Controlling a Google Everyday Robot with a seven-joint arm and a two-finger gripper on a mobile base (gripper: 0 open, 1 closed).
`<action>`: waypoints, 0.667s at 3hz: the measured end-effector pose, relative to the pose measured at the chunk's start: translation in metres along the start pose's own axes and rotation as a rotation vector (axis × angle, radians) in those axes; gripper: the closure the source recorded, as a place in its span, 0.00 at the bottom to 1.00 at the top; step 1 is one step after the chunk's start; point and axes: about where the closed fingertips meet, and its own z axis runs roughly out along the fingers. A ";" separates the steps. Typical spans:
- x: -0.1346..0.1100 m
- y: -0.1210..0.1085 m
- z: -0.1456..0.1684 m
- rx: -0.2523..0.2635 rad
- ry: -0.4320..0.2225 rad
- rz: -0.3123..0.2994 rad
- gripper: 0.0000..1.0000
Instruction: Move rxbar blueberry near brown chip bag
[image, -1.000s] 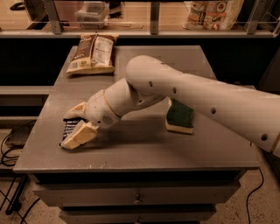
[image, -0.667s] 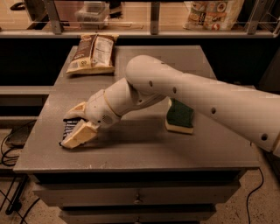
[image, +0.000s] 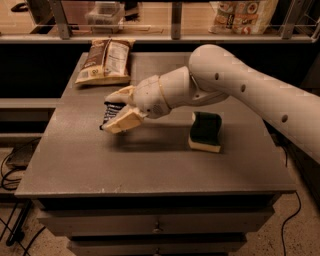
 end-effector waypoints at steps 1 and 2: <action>0.009 -0.038 -0.041 0.068 -0.040 0.007 1.00; 0.035 -0.079 -0.070 0.122 -0.046 0.034 1.00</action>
Offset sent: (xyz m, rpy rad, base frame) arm 0.1512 -0.1252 -0.0035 0.0791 -0.0063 -0.2142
